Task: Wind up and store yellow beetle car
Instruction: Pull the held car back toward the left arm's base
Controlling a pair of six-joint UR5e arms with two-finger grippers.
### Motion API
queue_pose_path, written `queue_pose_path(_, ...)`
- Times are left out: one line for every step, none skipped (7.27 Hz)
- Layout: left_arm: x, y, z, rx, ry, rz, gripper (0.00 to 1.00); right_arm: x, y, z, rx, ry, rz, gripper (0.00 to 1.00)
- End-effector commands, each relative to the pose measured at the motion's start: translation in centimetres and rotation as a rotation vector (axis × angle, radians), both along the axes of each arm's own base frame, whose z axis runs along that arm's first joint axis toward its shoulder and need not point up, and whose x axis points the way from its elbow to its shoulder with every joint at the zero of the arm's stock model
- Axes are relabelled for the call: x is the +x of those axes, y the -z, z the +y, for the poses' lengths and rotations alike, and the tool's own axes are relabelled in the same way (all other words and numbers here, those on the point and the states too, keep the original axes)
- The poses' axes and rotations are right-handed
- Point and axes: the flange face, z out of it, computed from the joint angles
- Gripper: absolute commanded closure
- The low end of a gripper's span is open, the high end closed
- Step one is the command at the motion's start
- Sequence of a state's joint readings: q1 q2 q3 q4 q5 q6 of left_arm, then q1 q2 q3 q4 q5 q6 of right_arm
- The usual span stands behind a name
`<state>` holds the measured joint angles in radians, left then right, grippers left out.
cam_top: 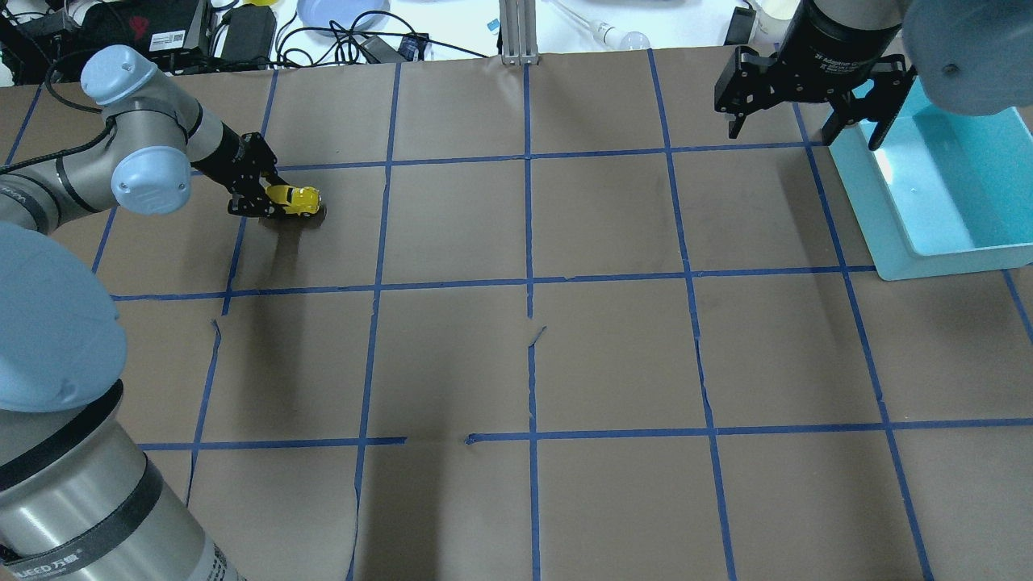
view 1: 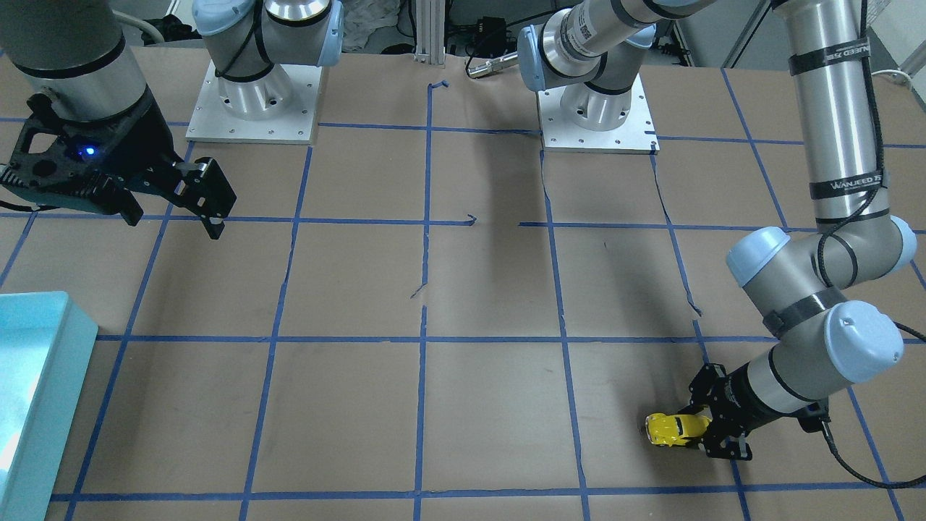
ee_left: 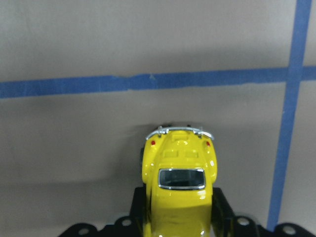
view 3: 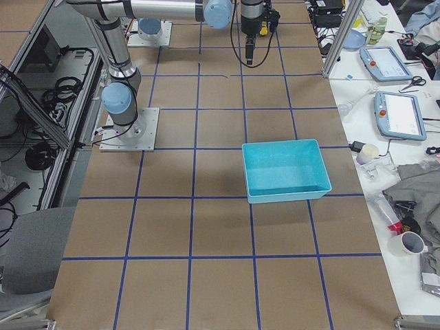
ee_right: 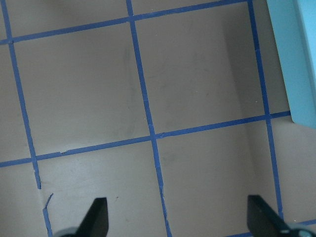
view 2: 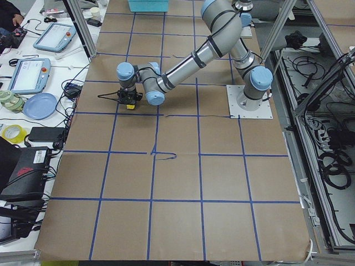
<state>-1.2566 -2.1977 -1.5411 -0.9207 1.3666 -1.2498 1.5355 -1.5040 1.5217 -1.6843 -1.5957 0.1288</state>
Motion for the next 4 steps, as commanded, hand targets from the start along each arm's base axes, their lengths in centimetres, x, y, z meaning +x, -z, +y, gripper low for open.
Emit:
queue_pose_path(-0.67, -1.11, -0.09, -0.013, -0.036, 0.005, 0.07, 0.0, 0.04, -0.02, 0.001, 0.0, 0.0, 0.0)
queue_pose_path(-0.78, -1.22, -0.09, -0.015, -0.031, 0.004, 0.1, 0.0, -0.04, -0.04, -0.001, 0.0, 0.0, 0.0)
queue_pose_path(-0.62, -1.19, -0.21, -0.017, -0.024, 0.002, 0.09, 0.0, 0.04, -0.02, 0.001, 0.0, 0.0, 0.0)
queue_pose_path(-0.59, -0.6, -0.35, -0.008, -0.033, 0.006, 0.05, 0.0, 0.04, -0.02, 0.001, 0.0, 0.0, 0.0)
